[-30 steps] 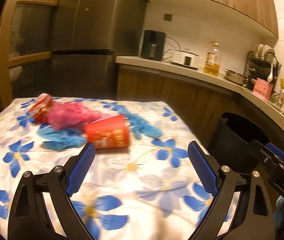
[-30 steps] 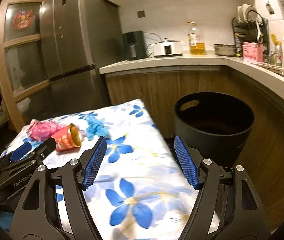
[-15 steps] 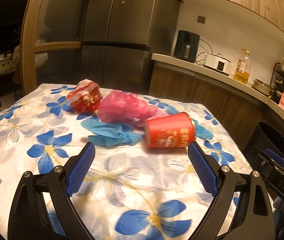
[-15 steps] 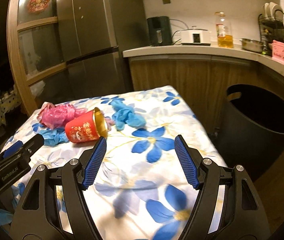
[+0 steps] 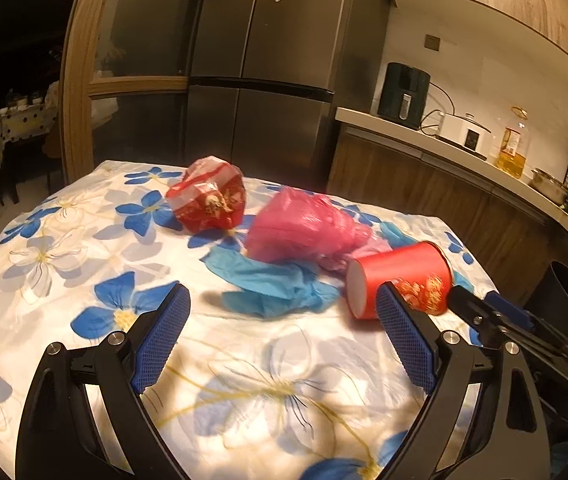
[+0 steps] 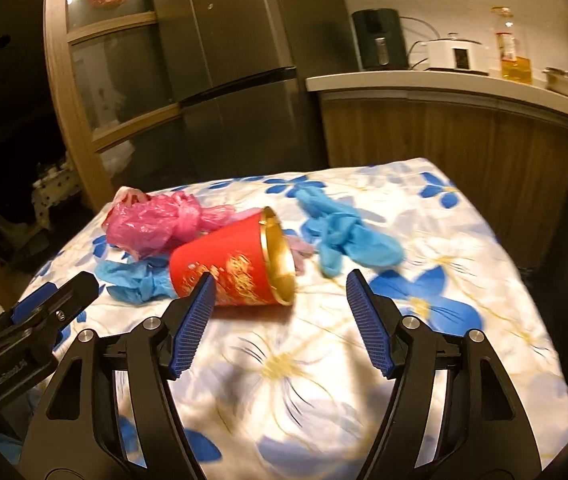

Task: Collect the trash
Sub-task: 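Close the right gripper on the rim of the second red paper can, then grasp the blue glove with the left gripper while the right holds the red can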

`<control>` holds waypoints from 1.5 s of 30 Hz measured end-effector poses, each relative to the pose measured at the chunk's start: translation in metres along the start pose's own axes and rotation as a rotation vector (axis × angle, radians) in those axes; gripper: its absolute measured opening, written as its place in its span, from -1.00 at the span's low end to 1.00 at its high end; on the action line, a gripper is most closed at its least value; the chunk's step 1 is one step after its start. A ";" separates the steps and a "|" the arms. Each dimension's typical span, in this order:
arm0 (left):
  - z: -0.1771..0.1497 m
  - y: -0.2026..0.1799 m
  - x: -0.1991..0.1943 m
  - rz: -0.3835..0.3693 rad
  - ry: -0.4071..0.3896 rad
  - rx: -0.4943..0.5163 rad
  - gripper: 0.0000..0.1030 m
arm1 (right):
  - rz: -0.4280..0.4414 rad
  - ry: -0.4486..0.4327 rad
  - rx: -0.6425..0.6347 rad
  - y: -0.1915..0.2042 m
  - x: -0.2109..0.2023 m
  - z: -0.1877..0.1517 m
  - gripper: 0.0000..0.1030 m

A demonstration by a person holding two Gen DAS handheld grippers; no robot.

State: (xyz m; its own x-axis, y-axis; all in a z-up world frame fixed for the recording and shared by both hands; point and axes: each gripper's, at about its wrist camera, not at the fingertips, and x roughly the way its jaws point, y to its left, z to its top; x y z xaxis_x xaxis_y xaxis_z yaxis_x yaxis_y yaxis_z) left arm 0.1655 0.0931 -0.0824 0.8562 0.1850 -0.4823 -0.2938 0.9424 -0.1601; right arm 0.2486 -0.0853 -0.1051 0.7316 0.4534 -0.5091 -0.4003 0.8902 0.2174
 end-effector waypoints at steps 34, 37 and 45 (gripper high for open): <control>0.005 0.018 0.002 0.049 -0.005 -0.020 0.75 | 0.231 0.015 -0.051 0.027 -0.004 -0.006 -0.94; 0.005 0.015 0.000 0.050 -0.008 -0.014 0.75 | 0.215 -0.003 -0.051 0.026 -0.016 -0.008 -0.94; 0.007 -0.021 -0.003 -0.016 -0.027 0.043 0.75 | 0.089 -0.098 -0.033 -0.006 -0.066 -0.009 -0.95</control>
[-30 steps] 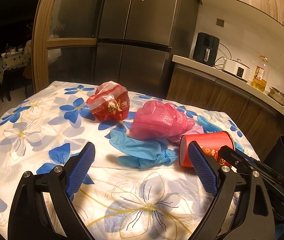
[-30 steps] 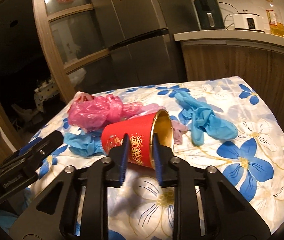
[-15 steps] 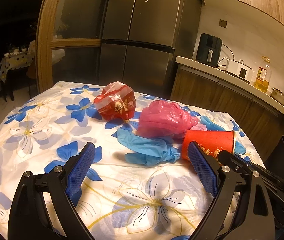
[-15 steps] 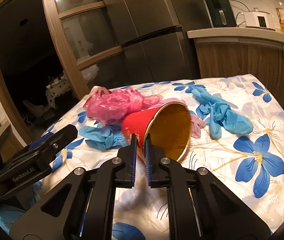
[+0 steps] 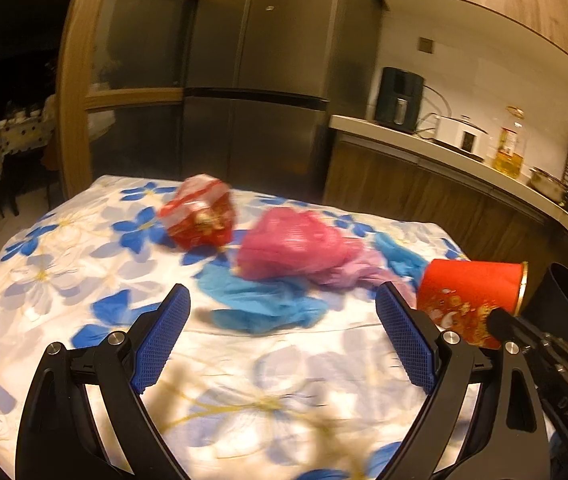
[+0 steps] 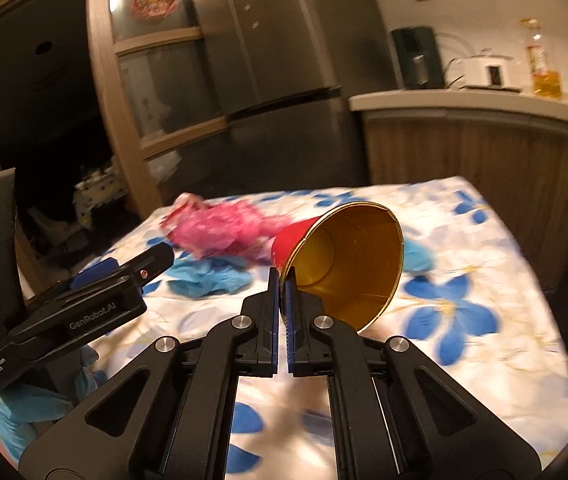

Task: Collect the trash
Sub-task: 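Grasp the blue glove with the left gripper while the right holds the red can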

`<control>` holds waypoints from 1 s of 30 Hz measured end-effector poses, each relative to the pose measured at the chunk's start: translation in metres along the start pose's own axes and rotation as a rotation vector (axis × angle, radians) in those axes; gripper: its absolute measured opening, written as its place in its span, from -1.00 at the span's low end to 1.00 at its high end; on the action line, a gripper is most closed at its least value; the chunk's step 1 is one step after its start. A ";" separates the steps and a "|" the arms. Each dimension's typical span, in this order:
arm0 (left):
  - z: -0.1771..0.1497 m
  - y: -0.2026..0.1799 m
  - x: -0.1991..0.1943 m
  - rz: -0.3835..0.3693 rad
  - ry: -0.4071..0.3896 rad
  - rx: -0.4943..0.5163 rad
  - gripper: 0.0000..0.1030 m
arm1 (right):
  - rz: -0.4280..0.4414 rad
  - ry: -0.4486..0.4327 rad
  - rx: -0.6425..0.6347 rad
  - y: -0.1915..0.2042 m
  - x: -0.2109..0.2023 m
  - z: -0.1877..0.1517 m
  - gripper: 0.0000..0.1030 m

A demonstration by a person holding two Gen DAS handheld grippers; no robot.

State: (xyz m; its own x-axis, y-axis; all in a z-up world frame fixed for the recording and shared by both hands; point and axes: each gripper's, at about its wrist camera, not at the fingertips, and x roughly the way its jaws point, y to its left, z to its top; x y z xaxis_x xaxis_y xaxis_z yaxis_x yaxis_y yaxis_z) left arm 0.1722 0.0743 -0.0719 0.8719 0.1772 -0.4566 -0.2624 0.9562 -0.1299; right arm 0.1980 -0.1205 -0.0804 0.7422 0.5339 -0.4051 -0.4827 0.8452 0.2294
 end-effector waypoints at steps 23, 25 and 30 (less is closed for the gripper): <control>0.004 -0.176 0.111 -0.139 0.097 0.249 0.44 | -0.369 -0.168 0.144 -0.120 -0.093 0.004 -0.95; 0.003 -0.179 0.121 -0.133 0.137 0.248 0.30 | -0.377 -0.173 0.150 -0.126 -0.097 0.005 -0.95; -0.003 -0.188 0.137 -0.116 0.203 0.287 -0.20 | -0.388 -0.176 0.160 -0.133 -0.101 0.006 -0.95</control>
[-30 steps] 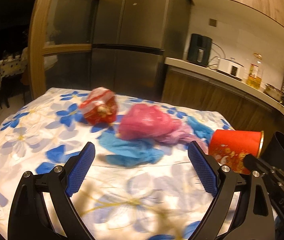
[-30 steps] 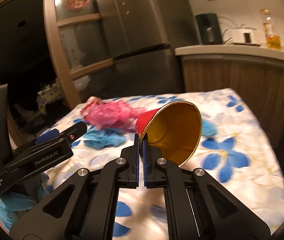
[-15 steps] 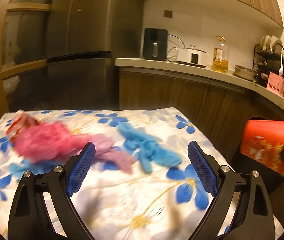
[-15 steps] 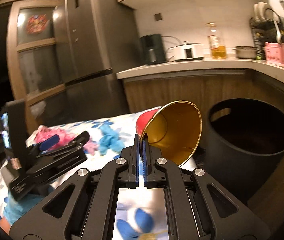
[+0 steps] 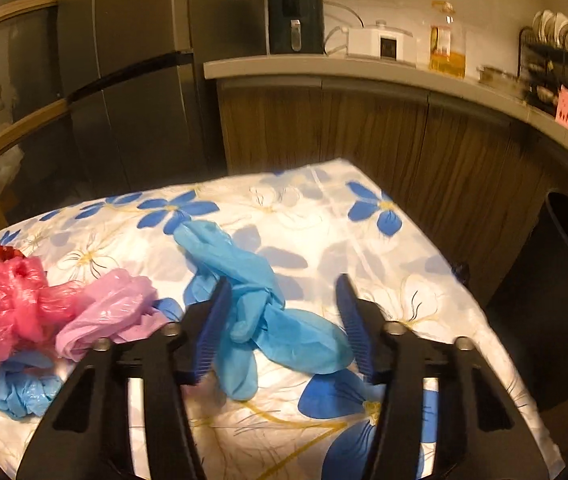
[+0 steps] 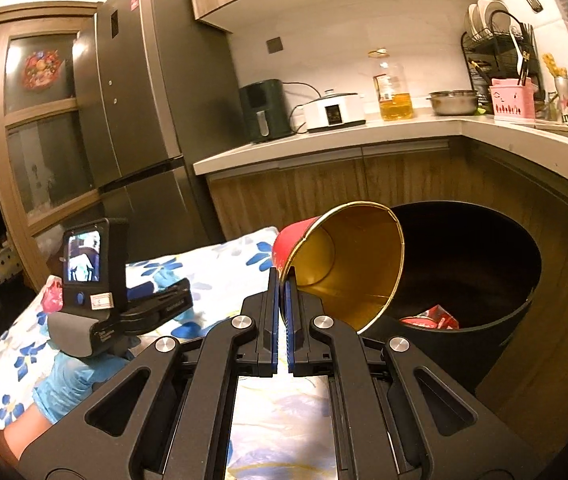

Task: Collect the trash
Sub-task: 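Grasp the blue glove with the left gripper while the right holds the red can, then carry the blue glove and red can over the black bin and open both grippers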

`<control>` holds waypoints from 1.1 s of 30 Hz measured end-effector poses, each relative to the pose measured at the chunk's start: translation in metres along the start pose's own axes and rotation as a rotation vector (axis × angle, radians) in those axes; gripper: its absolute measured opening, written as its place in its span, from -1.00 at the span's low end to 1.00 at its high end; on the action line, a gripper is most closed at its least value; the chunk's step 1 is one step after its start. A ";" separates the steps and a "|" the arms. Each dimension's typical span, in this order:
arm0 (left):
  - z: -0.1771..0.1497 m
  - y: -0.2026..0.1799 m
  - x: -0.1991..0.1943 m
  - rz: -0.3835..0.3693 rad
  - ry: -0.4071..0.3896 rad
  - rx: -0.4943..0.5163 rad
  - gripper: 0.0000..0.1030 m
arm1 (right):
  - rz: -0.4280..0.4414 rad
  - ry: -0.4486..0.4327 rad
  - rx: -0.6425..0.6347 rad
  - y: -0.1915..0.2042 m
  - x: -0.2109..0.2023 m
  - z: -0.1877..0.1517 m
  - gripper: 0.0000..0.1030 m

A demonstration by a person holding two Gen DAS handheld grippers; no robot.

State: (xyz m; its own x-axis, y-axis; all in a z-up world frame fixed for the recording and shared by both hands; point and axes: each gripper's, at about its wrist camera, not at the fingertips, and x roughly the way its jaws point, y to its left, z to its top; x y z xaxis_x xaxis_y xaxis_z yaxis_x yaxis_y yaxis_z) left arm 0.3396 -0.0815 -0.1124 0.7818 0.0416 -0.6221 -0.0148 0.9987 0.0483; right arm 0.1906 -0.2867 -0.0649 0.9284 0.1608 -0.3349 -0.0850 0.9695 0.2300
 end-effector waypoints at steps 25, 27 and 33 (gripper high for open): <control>0.019 -0.008 -0.073 -0.044 -0.146 -0.023 -1.00 | -0.013 -0.051 0.011 -0.005 -0.025 0.013 -0.95; 0.024 -0.014 -0.086 -0.058 -0.174 -0.017 -1.00 | -0.017 -0.061 0.013 -0.008 -0.030 0.015 -0.95; 0.031 -0.041 -0.123 -0.104 -0.253 0.020 -1.00 | -0.037 -0.079 0.020 -0.018 -0.040 0.021 -0.95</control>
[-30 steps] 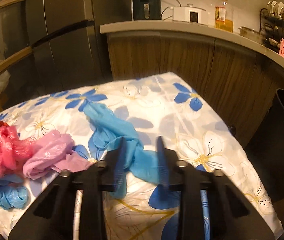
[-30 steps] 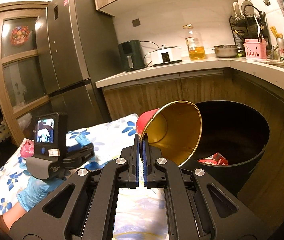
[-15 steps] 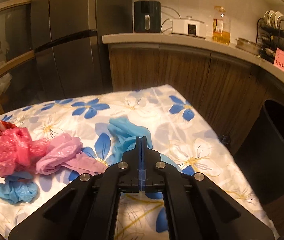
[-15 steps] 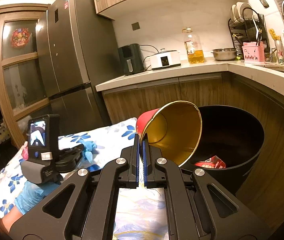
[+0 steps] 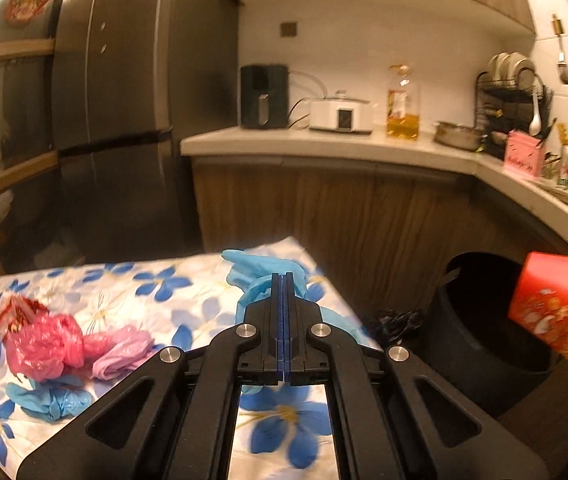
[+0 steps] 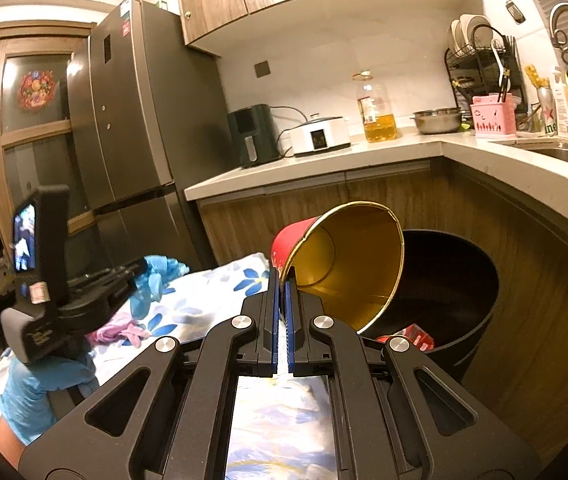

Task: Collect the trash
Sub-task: 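Carry the blue glove and red can over the black bin and open both grippers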

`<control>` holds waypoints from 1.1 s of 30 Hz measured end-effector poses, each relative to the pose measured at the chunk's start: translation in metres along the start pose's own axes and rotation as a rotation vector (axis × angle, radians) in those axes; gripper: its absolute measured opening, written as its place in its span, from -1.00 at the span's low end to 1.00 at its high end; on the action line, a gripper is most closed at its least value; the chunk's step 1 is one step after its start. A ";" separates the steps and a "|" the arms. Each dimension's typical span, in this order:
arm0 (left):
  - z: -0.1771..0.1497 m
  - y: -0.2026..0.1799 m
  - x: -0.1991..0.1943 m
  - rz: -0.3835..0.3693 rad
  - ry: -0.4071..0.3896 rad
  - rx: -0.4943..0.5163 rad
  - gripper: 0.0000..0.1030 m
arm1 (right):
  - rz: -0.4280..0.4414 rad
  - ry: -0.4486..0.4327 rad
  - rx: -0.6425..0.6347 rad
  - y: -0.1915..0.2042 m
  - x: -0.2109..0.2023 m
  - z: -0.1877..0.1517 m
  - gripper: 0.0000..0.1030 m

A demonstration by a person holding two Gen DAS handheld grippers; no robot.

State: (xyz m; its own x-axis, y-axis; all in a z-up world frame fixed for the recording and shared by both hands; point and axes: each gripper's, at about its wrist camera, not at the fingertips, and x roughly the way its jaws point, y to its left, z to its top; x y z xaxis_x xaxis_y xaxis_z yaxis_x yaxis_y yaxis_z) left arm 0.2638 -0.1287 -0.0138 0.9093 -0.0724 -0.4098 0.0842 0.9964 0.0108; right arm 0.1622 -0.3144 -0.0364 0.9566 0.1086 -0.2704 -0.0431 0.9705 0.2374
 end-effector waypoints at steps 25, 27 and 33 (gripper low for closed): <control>0.022 -0.118 -0.030 -0.271 -0.074 0.086 -1.00 | -0.096 0.009 0.061 -0.060 -0.007 0.011 -0.95; 0.021 -0.124 -0.026 -0.296 -0.069 0.085 -1.00 | -0.100 0.011 0.063 -0.063 -0.005 0.012 -0.95; 0.018 -0.144 -0.013 -0.357 -0.064 0.113 -1.00 | -0.114 0.018 0.052 -0.069 0.004 0.014 -0.94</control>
State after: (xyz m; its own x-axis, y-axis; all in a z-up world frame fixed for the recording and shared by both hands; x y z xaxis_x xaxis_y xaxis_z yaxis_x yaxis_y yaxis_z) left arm 0.2469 -0.2717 0.0064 0.8380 -0.4204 -0.3478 0.4414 0.8971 -0.0207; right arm 0.1727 -0.3840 -0.0407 0.9490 0.0028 -0.3154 0.0809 0.9644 0.2520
